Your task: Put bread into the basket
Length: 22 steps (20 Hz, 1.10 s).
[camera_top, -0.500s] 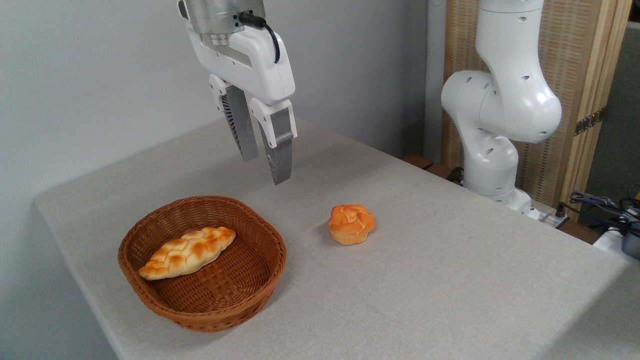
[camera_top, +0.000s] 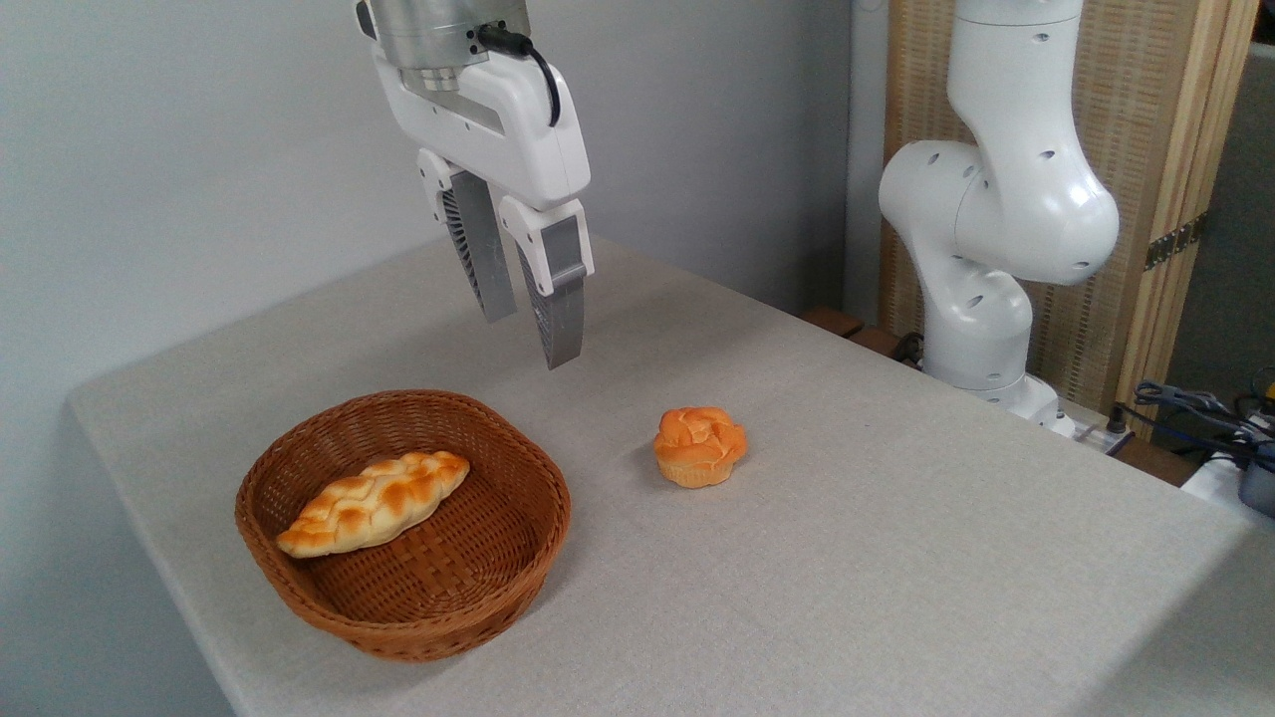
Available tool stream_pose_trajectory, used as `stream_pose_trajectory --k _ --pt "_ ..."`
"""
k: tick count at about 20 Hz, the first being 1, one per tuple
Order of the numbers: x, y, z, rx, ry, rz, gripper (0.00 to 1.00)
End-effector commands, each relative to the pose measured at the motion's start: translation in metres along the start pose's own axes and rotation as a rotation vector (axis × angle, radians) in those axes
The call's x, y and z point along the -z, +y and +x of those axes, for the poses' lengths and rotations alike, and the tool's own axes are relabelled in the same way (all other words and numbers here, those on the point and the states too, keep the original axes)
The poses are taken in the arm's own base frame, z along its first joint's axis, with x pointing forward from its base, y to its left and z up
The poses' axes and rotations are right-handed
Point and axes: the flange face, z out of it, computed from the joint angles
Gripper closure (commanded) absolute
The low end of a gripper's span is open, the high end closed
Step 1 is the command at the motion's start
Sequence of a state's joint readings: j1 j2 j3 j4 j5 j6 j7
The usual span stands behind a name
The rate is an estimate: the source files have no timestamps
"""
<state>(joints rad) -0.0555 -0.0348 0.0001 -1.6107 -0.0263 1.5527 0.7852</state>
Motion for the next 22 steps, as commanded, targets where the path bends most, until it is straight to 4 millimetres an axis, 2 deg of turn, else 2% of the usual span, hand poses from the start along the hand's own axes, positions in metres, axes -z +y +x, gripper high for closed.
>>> stream_pose_trajectory --k 1,4,6,10,13,15,20,22 --pt "0.005 -0.002 -0.003 -0.009 0.007 -0.023 0.0" --pt "0.009 0.003 -0.006 -0.012 0.012 -0.018 0.0" --pt "0.007 0.014 -0.018 -0.012 0.02 -0.021 0.0" --pt "-0.011 0.041 -0.038 -0.048 -0.001 -0.049 0.0" --pt "-0.04 0.069 -0.054 -0.092 -0.034 -0.074 0.0" --pt "-0.064 0.084 -0.056 -0.178 -0.046 -0.07 0.0" --pt "-0.131 0.089 -0.059 -0.309 -0.079 -0.092 0.0" --pt "-0.144 0.088 -0.066 -0.358 -0.128 -0.087 0.0"
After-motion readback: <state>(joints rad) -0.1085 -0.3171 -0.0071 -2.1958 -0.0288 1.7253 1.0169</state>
